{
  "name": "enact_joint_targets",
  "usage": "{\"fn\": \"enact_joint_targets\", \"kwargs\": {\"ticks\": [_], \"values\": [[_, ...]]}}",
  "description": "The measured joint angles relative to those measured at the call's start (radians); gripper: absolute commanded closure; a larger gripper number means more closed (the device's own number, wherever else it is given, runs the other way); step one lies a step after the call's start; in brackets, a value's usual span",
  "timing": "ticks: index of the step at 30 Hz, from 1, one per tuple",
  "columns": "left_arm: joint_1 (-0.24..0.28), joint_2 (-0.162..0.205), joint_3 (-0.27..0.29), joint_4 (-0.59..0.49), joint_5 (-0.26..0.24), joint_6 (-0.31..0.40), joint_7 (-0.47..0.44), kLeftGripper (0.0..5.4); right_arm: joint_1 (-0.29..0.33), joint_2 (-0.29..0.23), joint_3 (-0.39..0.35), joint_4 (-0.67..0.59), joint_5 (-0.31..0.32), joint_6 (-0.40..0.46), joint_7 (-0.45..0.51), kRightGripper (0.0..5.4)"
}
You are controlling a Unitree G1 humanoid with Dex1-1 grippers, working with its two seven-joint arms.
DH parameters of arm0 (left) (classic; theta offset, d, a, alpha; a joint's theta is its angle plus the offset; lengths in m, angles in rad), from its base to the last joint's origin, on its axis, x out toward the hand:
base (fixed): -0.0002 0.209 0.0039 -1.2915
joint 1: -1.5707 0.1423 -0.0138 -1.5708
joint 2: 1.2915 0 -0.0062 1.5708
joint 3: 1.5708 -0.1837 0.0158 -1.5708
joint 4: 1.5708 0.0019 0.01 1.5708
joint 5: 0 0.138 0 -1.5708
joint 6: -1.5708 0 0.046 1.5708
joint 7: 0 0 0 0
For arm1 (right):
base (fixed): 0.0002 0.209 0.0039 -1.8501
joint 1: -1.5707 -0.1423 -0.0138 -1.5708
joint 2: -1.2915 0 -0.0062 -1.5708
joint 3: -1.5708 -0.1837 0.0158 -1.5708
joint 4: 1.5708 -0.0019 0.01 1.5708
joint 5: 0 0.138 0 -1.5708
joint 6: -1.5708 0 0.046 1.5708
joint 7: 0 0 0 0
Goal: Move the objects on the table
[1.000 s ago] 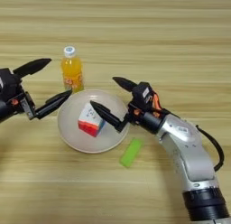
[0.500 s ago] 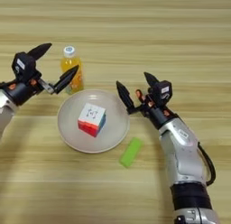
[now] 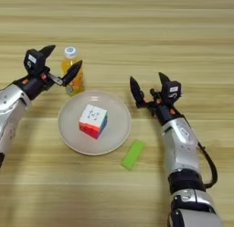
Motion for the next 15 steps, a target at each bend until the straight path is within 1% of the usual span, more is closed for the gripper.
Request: {"fn": "enact_joint_targets", "kwargs": {"ticks": [6, 15], "values": [[-0.054, -0.019, 0.004, 0.111, 0.005, -0.023, -0.002, 0.00, -0.039, 0.000, -0.015, 0.062, 0.000, -0.037, 0.000, 0.02], [-0.148, -0.023, 0.019, 0.330, 0.019, -0.067, -0.025, 0.00, -0.078, 0.009, -0.028, 0.134, 0.000, -0.081, 0.000, 0.02]]}}
